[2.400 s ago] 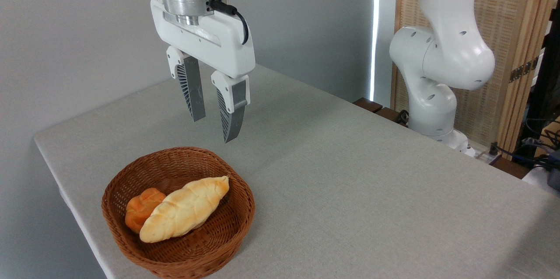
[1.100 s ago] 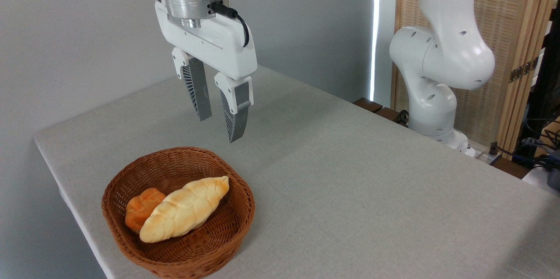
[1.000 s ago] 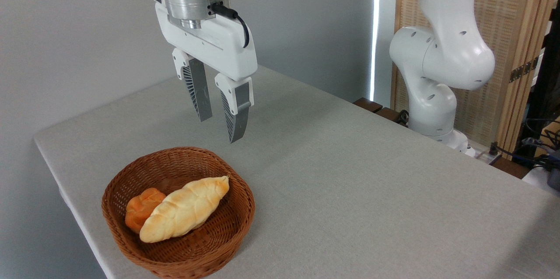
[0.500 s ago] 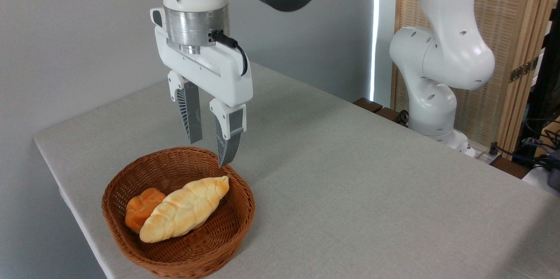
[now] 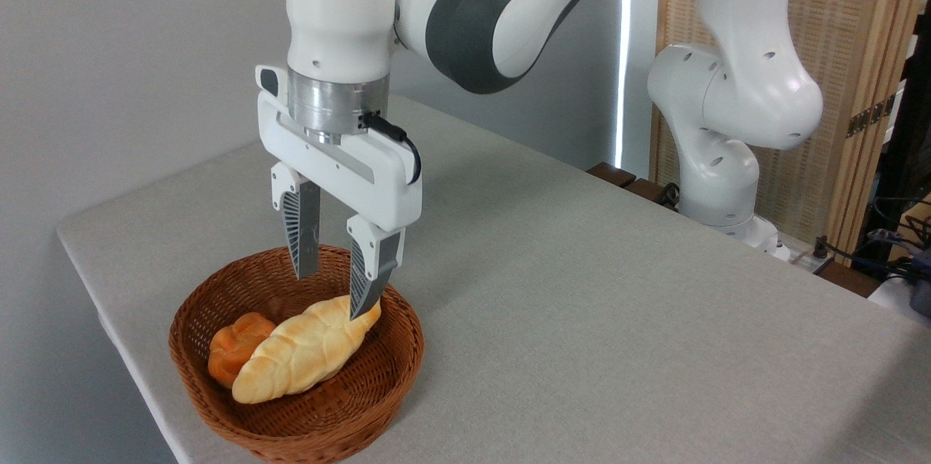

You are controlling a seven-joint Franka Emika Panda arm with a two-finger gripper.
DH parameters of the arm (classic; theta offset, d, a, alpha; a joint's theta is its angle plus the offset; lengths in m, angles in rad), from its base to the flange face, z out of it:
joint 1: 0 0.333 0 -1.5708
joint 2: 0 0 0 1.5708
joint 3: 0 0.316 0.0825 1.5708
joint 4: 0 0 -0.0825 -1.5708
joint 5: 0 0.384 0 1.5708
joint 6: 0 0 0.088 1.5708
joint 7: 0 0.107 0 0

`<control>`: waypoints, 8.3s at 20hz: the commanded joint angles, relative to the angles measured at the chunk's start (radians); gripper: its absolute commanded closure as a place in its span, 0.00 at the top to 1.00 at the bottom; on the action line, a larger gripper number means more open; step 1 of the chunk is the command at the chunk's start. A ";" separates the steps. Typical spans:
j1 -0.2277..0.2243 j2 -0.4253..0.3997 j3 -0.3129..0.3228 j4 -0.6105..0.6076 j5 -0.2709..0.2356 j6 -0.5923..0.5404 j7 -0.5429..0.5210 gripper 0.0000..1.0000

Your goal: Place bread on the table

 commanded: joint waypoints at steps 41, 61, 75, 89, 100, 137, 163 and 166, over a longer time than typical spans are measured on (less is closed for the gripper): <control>-0.007 0.117 -0.060 -0.080 -0.008 0.138 -0.017 0.98; -0.004 0.114 -0.060 -0.076 -0.017 0.136 -0.016 0.38; 0.001 0.100 -0.046 -0.053 -0.082 0.125 -0.020 0.30; 0.008 -0.020 0.000 -0.039 -0.118 0.001 0.000 0.30; -0.031 -0.208 0.000 -0.062 -0.111 -0.333 0.102 0.30; -0.077 -0.388 -0.017 -0.429 -0.109 -0.215 0.248 0.72; -0.071 -0.383 -0.003 -0.369 -0.076 -0.229 0.265 1.00; -0.071 -0.360 -0.002 -0.292 -0.020 -0.262 0.247 1.00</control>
